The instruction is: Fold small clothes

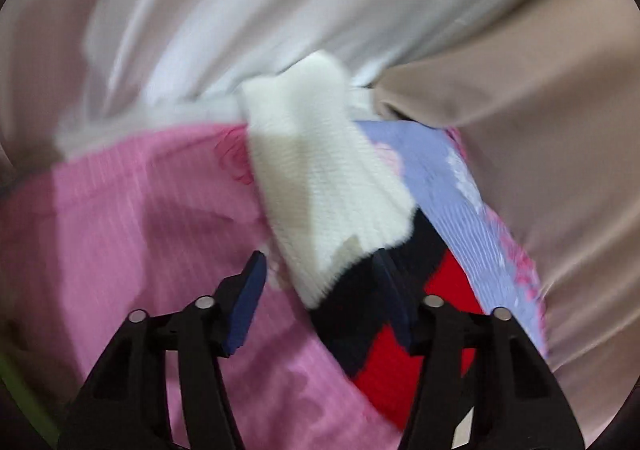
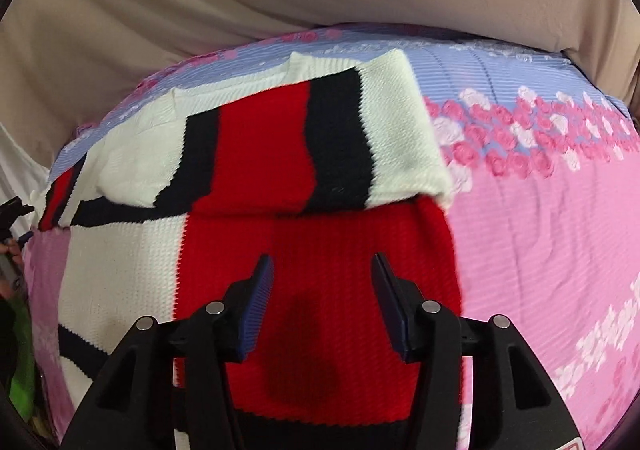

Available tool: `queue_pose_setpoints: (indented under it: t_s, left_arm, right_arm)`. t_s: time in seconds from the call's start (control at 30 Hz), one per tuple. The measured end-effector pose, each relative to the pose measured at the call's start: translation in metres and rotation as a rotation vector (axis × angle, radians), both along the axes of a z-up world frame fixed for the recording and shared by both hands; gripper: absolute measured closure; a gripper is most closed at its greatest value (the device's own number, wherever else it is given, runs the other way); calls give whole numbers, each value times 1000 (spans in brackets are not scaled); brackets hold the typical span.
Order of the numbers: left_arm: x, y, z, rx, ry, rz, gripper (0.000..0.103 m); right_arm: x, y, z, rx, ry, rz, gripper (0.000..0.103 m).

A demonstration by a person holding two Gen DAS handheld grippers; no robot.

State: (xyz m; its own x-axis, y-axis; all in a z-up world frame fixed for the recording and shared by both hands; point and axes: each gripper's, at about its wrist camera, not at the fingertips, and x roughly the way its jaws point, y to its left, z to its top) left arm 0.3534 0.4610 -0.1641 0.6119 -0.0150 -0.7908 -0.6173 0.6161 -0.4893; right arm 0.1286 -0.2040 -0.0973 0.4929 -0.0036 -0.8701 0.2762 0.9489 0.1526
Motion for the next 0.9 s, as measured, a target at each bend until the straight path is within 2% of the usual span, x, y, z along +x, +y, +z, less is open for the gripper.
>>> queue_pose_setpoints:
  t_s: [0.03,0.07,0.1,0.13,0.23,0.33,0.37,0.43,0.53,0.6,0.63,0.73,0.83,0.9]
  left_arm:
    - [2,4,-4,-12,-14,15,64]
    - [3,5,-4,-5,-28,17,82]
    - [7,3,-4,-2,-19,2,92]
    - [10,-2,1,16,-18,-8,95]
    - [12,-23,34,130,-87,-76,97]
    - [21,-78,95,236,-210,-233,97]
    - [18,-110,121,264,-269,-310,97]
    - [15,-177,159,262,-376,-458,97]
    - [5,-269,179,168,-462,-645,97]
    - [-1,-346,166,75,-452,-780,97]
    - [-4,-372,155,57,-433,-817,97]
    - [-16,-456,83,-41,-256,-923,97]
    - [-41,-480,36,-73,-138,-937,96]
    - [-56,-472,29,-113,-116,-922,90]
  right_arm:
    - [-1,5,1,1,1,0,52]
    - [0,9,1,5,-1,3,52]
    - [0,13,2,4,-4,4,51]
    - [0,16,3,3,-8,5,49]
    - [-1,26,2,5,-9,13,48]
    - [-3,28,1,18,-13,16,48]
    - [-4,28,1,24,-16,16,48]
    - [-4,26,-2,38,-18,15,48]
    - [-2,19,-4,57,-23,2,48]
    - [-3,11,-3,68,-35,-13,48]
    - [-4,6,-2,72,-43,-23,48]
    - [-8,-13,-1,69,-60,-51,48]
    - [-15,-34,-2,71,-70,-83,48]
    - [-18,-48,-2,70,-78,-100,48]
